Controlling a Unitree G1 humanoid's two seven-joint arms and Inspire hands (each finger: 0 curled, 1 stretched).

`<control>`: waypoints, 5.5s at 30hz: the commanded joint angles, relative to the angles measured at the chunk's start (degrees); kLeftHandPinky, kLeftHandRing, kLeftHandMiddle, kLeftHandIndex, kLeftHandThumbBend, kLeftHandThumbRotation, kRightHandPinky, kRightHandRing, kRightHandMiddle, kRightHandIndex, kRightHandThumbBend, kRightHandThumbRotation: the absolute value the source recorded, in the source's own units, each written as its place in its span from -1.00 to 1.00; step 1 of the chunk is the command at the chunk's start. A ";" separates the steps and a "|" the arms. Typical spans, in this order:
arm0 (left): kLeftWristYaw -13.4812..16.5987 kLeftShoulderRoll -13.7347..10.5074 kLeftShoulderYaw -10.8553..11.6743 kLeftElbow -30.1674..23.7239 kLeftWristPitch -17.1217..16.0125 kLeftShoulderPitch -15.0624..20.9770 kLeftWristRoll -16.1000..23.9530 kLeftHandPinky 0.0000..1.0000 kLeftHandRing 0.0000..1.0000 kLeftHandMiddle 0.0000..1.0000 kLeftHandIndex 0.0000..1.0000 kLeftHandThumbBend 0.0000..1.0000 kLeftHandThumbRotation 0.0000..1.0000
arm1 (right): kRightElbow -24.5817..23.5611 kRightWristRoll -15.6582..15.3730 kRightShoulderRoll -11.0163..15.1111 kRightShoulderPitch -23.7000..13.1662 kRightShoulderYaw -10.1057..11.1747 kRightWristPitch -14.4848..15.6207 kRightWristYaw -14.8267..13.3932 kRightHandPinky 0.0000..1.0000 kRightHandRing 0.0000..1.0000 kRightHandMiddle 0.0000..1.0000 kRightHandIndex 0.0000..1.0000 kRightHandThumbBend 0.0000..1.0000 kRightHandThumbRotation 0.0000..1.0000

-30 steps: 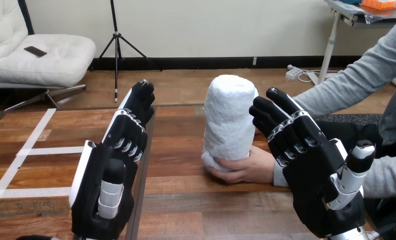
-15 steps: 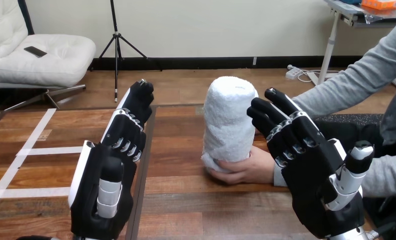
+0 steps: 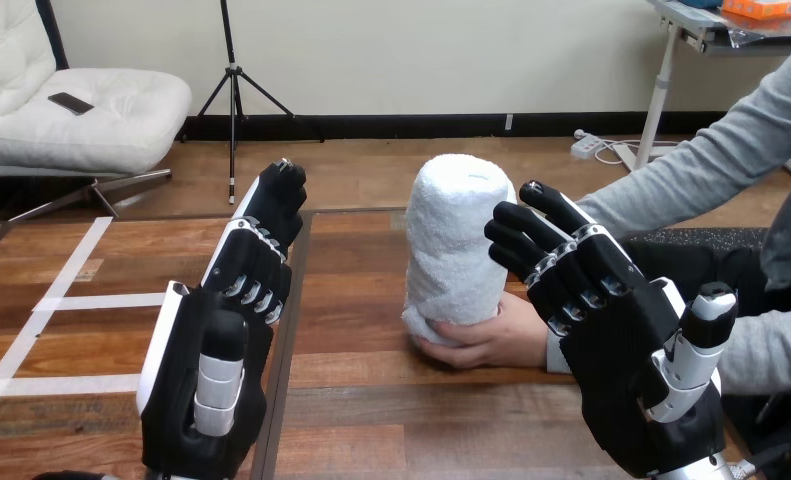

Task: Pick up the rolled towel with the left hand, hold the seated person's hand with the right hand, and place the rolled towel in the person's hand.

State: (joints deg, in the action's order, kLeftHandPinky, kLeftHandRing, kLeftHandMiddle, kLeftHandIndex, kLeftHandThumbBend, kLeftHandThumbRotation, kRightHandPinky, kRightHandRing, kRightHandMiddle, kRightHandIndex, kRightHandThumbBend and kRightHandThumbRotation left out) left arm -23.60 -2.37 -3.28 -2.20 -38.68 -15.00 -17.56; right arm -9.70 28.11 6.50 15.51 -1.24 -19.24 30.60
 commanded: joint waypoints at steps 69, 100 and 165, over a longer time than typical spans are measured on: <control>1.50 -0.43 -0.07 -0.56 0.03 1.96 3.21 0.92 0.97 0.94 0.91 0.81 0.86 | -1.31 -0.56 -0.73 -1.97 1.73 -1.18 0.96 0.70 0.70 0.67 0.68 0.98 1.00; 1.67 -0.32 -0.52 -1.27 0.47 1.65 3.00 0.89 0.96 0.94 0.91 0.79 0.88 | -1.83 0.17 -0.51 -1.54 2.02 -0.63 1.06 0.67 0.70 0.68 0.69 0.99 1.00; 2.05 -0.10 -0.78 -1.21 0.75 1.83 3.07 0.92 0.95 0.92 0.88 0.81 0.87 | -2.67 0.94 0.15 -2.14 2.62 1.53 0.96 0.67 0.72 0.69 0.69 0.97 1.00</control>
State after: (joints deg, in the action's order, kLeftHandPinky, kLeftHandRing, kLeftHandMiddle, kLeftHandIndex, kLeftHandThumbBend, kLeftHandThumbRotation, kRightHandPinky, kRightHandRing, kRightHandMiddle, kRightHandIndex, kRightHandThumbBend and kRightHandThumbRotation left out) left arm -21.63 -2.95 -3.65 -2.23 -37.49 -15.06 -14.09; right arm -9.71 28.37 6.66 15.51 0.77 -17.76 31.57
